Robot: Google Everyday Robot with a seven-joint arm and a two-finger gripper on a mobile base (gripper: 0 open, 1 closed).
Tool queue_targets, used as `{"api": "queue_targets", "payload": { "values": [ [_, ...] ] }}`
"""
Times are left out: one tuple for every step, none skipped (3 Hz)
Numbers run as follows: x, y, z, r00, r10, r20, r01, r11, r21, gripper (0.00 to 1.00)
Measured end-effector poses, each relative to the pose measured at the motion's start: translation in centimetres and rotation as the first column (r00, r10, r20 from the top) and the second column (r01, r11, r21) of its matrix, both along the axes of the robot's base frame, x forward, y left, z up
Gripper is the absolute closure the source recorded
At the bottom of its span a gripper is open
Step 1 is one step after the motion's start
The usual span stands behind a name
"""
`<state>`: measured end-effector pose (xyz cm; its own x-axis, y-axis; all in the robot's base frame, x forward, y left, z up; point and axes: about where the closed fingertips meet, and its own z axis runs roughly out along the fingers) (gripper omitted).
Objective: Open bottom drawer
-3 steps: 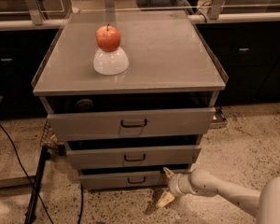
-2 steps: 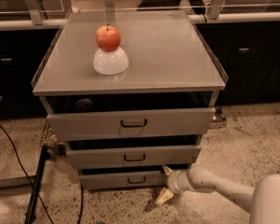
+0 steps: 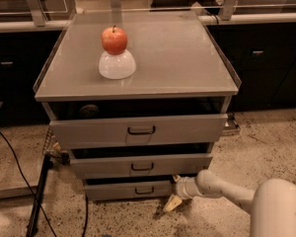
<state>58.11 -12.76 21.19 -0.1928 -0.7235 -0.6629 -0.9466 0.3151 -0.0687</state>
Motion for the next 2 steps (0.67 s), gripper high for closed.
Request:
{"api": "queue_targets", "payload": {
  "values": [
    [1.47, 0.94, -2.57, 0.9986, 0.027, -0.046, -0.029, 0.999, -0.027, 0.0],
    [1.46, 0.94, -2.58, 0.9986, 0.027, -0.046, -0.029, 0.999, -0.027, 0.0]
  ]
}}
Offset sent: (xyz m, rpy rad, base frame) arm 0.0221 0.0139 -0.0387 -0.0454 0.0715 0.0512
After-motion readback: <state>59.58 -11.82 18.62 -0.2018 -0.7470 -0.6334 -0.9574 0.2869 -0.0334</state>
